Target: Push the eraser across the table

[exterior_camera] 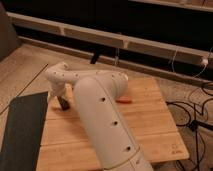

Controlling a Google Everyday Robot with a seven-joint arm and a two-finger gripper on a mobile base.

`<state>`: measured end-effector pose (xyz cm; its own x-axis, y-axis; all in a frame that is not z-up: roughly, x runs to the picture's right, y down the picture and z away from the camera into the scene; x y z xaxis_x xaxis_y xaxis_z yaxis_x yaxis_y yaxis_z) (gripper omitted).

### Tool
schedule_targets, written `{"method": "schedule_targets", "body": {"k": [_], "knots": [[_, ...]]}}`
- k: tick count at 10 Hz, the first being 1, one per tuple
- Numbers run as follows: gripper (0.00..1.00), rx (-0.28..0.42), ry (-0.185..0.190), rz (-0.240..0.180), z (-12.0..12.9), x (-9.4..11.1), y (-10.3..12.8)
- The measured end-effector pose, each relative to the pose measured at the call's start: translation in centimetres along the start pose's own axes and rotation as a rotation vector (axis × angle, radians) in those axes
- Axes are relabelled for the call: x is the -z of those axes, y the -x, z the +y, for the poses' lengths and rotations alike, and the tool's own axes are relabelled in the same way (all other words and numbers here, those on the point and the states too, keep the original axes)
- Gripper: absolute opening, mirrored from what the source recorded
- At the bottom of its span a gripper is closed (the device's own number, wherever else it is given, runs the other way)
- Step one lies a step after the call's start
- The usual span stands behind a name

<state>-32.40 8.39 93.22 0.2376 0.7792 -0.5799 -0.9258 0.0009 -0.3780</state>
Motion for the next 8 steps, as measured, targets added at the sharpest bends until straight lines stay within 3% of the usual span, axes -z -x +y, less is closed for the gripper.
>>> {"method": "schedule_targets", "body": {"k": [1, 4, 6, 8], "knots": [[0.65, 0.016, 0.034, -0.002, 1.7, -0.1, 0.4], [0.65, 0.096, 0.156, -0.066, 8.2, 1.9, 2.8], [0.65, 0.192, 0.264, -0.144, 13.8, 4.2, 4.9], [0.65, 0.25, 0.339, -0.215, 16.1, 6.1, 6.6]]}}
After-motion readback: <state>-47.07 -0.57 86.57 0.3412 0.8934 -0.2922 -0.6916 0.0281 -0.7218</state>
